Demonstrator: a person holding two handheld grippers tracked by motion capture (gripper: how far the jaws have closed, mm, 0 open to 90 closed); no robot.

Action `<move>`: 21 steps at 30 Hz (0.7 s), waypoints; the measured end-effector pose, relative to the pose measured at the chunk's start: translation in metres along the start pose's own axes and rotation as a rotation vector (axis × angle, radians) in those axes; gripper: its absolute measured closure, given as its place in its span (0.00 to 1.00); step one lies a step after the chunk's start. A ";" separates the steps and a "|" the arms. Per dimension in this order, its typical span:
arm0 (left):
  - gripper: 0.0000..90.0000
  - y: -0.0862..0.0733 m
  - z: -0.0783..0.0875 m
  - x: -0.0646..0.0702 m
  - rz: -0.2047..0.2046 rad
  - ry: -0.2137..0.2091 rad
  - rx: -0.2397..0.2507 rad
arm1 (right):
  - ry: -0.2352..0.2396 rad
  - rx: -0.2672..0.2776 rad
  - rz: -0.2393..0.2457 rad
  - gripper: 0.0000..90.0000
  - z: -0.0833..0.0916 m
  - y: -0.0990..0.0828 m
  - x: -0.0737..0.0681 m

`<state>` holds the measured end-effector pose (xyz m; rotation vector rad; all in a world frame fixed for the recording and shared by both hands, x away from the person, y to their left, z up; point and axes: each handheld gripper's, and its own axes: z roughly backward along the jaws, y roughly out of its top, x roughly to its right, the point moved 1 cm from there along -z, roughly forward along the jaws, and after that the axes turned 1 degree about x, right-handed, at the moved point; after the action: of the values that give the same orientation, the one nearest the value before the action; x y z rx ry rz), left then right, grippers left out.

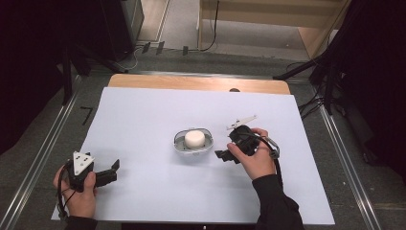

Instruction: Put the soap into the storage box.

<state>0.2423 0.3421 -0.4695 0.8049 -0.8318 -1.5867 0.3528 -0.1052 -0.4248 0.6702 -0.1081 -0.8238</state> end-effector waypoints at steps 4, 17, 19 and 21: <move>0.00 0.000 0.000 0.000 0.002 0.000 0.002 | -0.013 -0.001 -0.008 0.15 0.001 -0.006 0.004; 0.00 0.000 0.000 0.000 0.002 0.000 0.001 | -0.049 0.012 -0.040 0.15 0.007 -0.033 0.022; 0.00 0.000 0.000 0.000 0.002 0.000 0.001 | -0.050 0.011 -0.042 0.15 0.007 -0.035 0.023; 0.00 0.000 0.000 0.000 0.002 0.000 0.001 | -0.056 0.009 -0.048 0.15 0.008 -0.039 0.026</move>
<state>0.2421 0.3422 -0.4695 0.8044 -0.8333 -1.5847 0.3425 -0.1469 -0.4457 0.6602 -0.1470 -0.8885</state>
